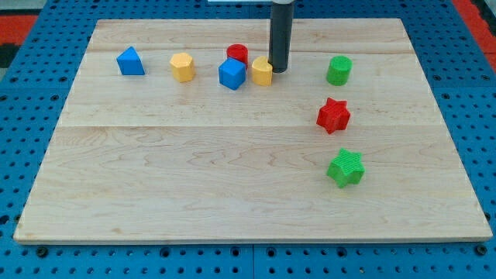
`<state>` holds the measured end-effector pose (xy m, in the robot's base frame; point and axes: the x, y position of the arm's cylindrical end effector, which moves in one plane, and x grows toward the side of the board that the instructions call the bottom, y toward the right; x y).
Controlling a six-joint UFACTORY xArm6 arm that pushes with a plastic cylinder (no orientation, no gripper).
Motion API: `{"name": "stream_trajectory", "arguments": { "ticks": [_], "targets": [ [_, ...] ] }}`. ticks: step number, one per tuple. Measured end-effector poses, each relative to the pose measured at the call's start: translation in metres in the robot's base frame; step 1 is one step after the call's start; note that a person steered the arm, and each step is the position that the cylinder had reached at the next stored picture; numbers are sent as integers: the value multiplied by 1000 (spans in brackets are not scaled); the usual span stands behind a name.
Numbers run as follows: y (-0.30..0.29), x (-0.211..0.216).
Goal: Push the green circle right side of the yellow heart
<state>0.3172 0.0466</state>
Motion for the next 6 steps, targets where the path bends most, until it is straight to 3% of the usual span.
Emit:
{"name": "stream_trajectory", "arguments": {
  "ticks": [1, 3, 4, 6],
  "targets": [
    [3, 0],
    [117, -49],
    [140, -8],
    [75, 30]
  ]
}}
